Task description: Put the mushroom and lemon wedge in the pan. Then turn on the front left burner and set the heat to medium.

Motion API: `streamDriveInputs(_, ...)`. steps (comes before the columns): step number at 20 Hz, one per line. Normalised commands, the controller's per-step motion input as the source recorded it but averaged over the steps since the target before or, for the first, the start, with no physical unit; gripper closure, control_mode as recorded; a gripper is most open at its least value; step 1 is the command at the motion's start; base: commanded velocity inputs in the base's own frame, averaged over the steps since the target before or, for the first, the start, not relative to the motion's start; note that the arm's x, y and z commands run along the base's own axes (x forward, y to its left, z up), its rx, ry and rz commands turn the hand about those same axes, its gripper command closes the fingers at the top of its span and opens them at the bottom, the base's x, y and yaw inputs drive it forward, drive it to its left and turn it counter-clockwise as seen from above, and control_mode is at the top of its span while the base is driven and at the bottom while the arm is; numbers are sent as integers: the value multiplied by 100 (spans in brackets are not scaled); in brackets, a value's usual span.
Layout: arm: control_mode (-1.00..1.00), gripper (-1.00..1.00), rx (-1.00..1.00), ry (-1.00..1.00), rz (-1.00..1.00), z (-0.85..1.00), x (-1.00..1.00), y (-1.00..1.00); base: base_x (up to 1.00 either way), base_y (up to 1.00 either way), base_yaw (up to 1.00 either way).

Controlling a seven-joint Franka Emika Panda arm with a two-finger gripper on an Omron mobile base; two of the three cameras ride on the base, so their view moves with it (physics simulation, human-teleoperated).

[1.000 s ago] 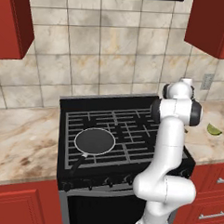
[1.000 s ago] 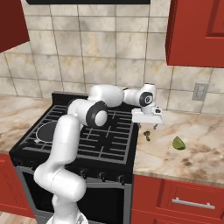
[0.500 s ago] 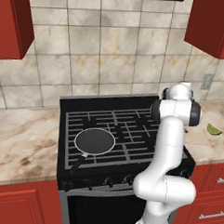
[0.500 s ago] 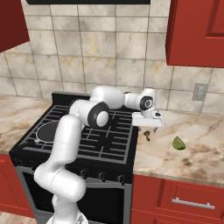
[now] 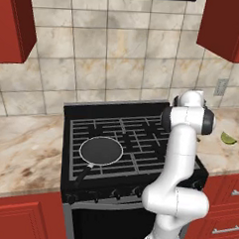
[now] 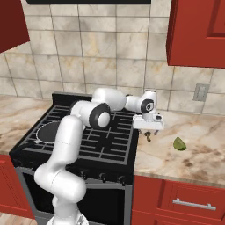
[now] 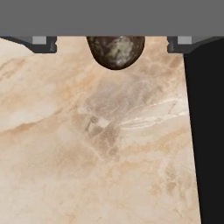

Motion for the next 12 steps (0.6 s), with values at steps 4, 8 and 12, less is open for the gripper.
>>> streamDriveInputs(4,-100,-100,2,0,0,-11,0,0,0,0,0)
streamDriveInputs(8,-100,-100,3,1,0,-13,-5,0,0,0,0)
streamDriveInputs(12,-100,-100,2,1,0,-12,-4,0,0,0,0)
